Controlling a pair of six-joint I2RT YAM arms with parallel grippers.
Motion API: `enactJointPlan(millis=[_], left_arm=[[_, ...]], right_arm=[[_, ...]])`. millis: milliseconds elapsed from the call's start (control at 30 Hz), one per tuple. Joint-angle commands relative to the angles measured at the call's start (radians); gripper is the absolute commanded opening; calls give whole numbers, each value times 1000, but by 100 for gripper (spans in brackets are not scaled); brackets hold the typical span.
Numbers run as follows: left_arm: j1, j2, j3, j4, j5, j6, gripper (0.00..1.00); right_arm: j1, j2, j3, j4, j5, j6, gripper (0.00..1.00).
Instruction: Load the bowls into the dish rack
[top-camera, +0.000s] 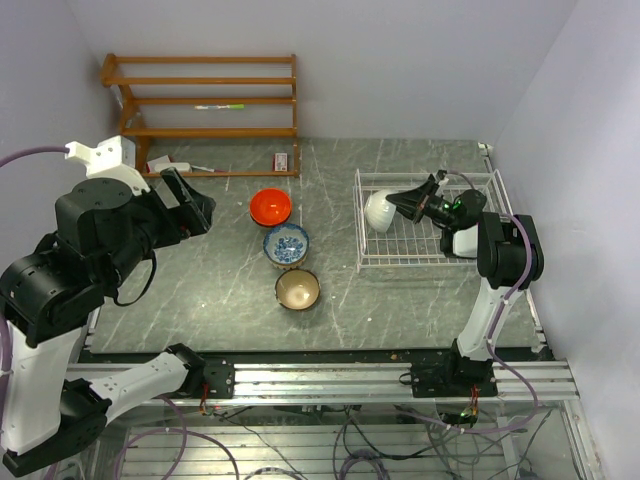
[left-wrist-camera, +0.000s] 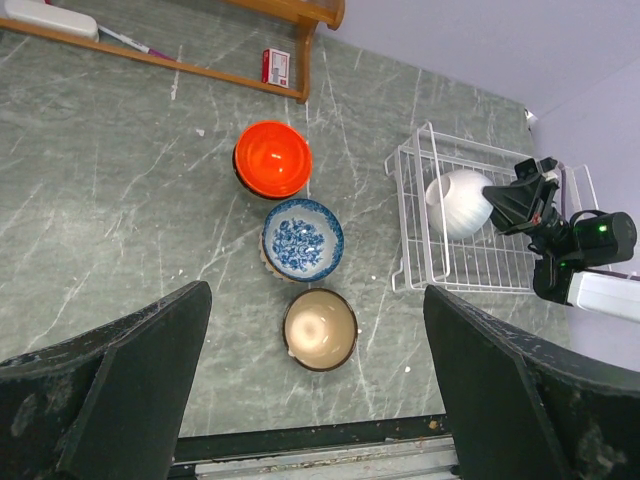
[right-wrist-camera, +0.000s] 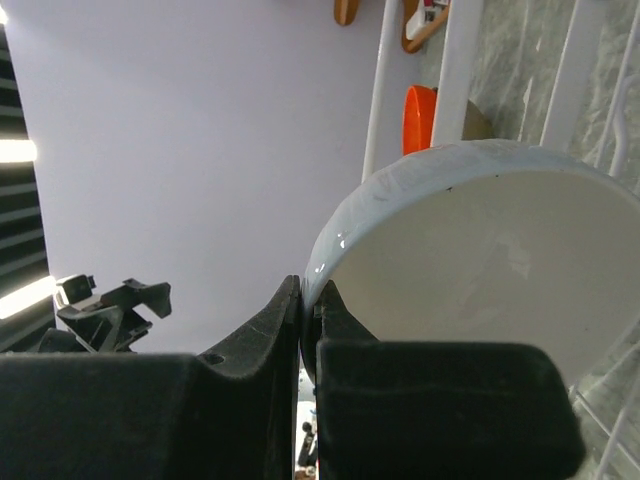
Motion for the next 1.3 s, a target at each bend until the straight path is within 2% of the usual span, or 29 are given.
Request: enactJointPlan(millis=[0,300,367,500,600,733,867,1167,1267], left_arm=[[-4,-4,13,15,17,12,99],[-4,21,25,22,25,37,99],[-4,24,25,30,31,40,99],[-4,31,24,32,37,45,99],[-4,31,22,32,38,46,99],[-4,25,19,35,36,45,99],[-4,16,7,38,32,45,99],[-4,-8,-21,44,40,45,99],[-4,-13,-17,39,41,45,99]], right_arm=[[-11,23,-8,-16,-26,-54,0],[-52,31,-68,-120,-45,-127,0],[-61,16,-76,-190,-34,-169,0],[-76,-20,-86,-354,-14,-288,8],[-87,-54,-70,-517,4,-400,18],[-108,-111,-10,-806,60,-603,25],[-114,-153,76,-1081,135,-801,39],[-114,-191,147,-1318,239,-938,55],[-114,-205,163,-1370,276,-970,57]])
